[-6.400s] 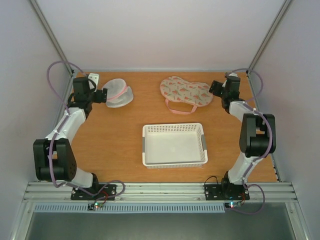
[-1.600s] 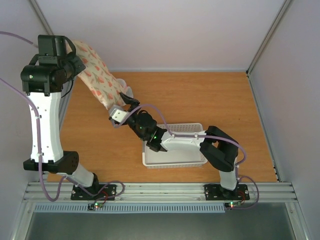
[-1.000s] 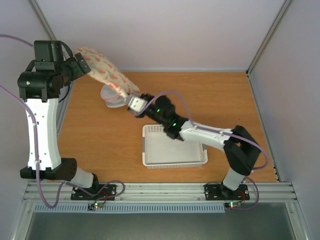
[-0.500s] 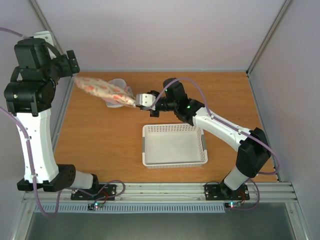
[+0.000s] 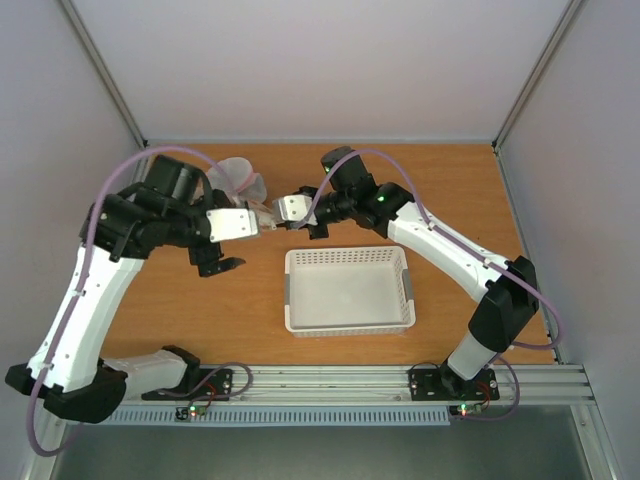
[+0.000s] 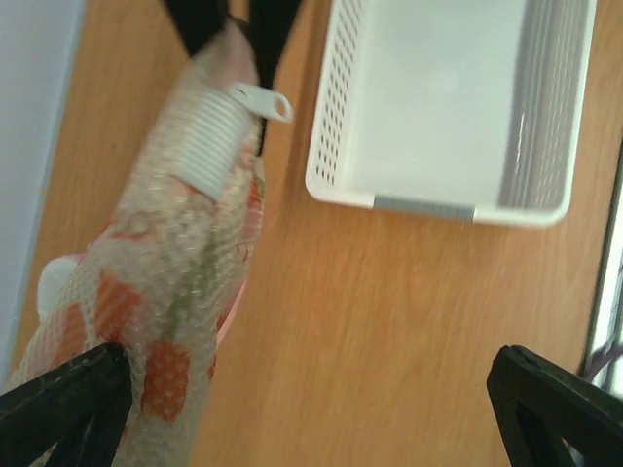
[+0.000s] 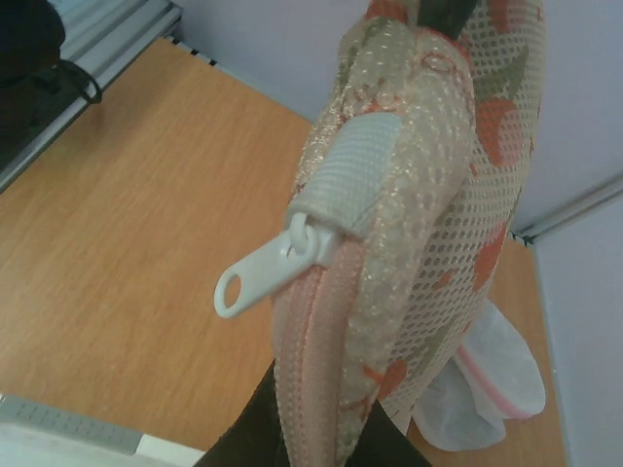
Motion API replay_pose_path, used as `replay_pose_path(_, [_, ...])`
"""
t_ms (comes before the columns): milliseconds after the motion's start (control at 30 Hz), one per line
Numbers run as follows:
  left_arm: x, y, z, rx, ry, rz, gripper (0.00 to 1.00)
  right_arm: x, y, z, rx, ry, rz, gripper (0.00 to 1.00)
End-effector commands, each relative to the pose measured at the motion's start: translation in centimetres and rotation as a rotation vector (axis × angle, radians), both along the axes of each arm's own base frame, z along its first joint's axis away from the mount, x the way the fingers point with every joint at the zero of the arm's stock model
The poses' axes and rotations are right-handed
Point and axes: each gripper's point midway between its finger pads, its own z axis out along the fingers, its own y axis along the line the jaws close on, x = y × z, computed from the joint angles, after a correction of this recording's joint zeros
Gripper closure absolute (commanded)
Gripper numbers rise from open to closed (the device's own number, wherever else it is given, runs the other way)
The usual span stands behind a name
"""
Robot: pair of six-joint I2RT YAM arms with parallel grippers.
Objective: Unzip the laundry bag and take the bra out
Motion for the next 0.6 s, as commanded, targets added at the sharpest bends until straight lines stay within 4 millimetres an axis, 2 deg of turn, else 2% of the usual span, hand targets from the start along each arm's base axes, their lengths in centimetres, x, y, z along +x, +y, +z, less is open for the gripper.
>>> replay_pose_path(0, [1.6,0.2,-0.3,0.195,-0.217,-0.153,0.01,-1.5,0.0,2.0,0.015,-0.075,0.093,0.99])
replay_pose_path(100, [1.7,-0.4,-0.4,0.199,-0.212,-0.172,0.01,-1.6,-0.1,2.0,0.008,-0.087,0.102,0.99])
replay_pose_path(233, [2.3,-0.9,-1.6,0.211,-0.202,-0.159,0.01,-2.3,0.1,2.0,0.010,-0.109,0.140,0.99])
replay_pose_path(367, [3.5,-1.2,-1.5,0.193,-0.233,-0.115,0.13,-2.8,0.1,2.1,0.015,-0.128,0.180,0.99])
replay_pose_path(400, [3.9,-1.3,-1.4,0.182,-0.240,-0.095,0.18,-2.9,0.1,2.0,0.015,-0.133,0.187,0.99])
replay_pose_path(467, [3.9,-1.6,-1.4,0.147,-0.219,-0.069,0.36,-3.1,0.0,2.2,0.018,-0.135,0.192,0.99])
replay_pose_path(567, [2.8,-2.1,-2.0,0.100,-0.162,-0.076,0.69,-3.1,0.1,2.7,0.042,-0.147,0.187,0.98])
